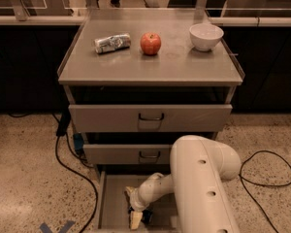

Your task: Pick pepsi can from bottom drawer and place on counter

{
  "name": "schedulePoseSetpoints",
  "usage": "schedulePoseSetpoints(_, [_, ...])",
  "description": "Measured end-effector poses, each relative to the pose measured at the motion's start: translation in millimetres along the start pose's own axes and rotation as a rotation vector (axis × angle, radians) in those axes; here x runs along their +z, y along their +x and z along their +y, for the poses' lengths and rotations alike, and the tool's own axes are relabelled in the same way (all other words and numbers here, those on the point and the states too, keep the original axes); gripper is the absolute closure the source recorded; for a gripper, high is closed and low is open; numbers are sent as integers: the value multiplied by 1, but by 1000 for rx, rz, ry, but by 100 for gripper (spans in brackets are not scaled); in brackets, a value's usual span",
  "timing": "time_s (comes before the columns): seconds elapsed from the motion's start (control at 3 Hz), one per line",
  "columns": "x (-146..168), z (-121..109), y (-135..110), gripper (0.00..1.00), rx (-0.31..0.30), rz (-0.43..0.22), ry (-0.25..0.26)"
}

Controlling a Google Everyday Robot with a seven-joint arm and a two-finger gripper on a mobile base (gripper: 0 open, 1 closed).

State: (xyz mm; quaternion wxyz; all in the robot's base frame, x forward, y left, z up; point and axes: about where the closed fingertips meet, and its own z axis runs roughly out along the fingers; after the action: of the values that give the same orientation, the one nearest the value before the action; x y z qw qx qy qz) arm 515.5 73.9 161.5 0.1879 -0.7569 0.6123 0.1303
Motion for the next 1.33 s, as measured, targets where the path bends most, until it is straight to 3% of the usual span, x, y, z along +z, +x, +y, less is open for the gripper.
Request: schedulePoseSetpoints(1.33, [1,-13,5,0,-10,15,-2])
